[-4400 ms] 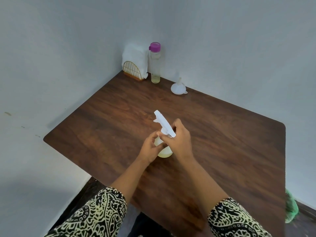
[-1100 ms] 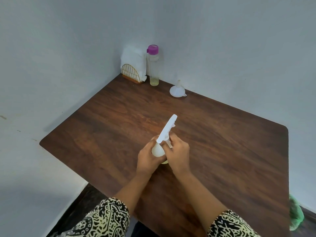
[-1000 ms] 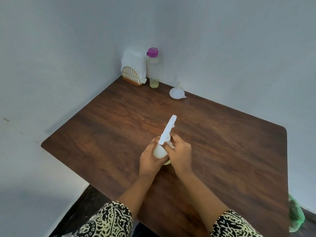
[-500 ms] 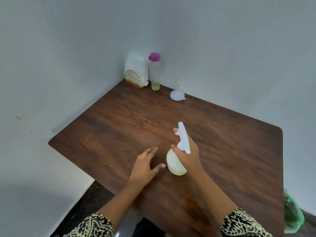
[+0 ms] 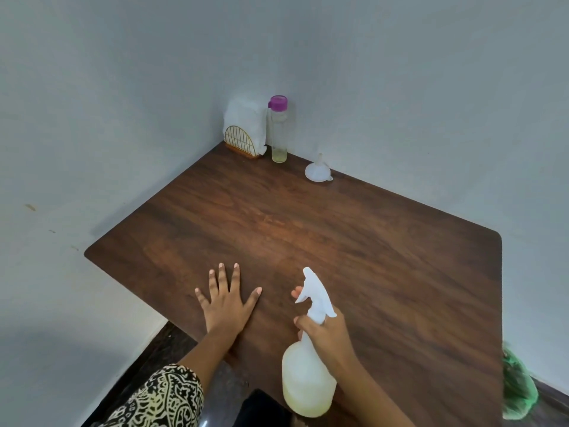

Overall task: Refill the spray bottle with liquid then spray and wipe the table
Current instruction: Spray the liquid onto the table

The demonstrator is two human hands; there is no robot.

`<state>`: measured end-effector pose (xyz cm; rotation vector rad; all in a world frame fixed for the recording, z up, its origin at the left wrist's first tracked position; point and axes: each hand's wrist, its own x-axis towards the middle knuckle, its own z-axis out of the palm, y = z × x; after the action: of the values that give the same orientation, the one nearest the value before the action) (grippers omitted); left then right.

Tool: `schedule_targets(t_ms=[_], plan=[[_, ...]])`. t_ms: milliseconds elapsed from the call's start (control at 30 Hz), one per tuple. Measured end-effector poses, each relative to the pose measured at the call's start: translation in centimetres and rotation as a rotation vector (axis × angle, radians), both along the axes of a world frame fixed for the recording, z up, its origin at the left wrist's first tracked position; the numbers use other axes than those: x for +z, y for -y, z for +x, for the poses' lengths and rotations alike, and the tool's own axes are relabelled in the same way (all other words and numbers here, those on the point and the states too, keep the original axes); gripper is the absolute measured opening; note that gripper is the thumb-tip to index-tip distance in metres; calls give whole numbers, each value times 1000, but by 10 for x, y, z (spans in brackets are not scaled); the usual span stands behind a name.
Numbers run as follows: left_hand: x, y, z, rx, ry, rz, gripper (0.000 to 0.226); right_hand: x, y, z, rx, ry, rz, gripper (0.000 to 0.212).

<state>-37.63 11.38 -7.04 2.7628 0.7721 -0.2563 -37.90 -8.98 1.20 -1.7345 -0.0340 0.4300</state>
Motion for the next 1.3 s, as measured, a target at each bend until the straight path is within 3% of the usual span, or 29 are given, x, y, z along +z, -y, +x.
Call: schedule_targets(t_ms=[167,333,467,667,900,1067,1200,1300], plan=[[-2,1,-1,-3,10,23,82,1,-2,6,-64,-43,-3,28],[-3,-1,-1,-10,12,27,82,-12,-8,15,-144,-110,-164,6],[-1,-1,-2,-13,20,9,82,-19,-10,21,-197,-145,-240,17],[-2,-2,-3,-16,21,-1,83,-13,-4,20,-103,-159,-268,20],[-1,-3,-3,-24,7,16,94,-8,5,26,-74,-116,-267,6],[-3,-3,-3,-23,9,17,92,-10,5,30,-87,-104,-377,21],[-2,-2,-4,-26,1,18,84,-14,5,30,-109,-103,-303,4],[-2,-2,-5,-18,9,3,83,-6,5,26,-96,-92,-251,12]])
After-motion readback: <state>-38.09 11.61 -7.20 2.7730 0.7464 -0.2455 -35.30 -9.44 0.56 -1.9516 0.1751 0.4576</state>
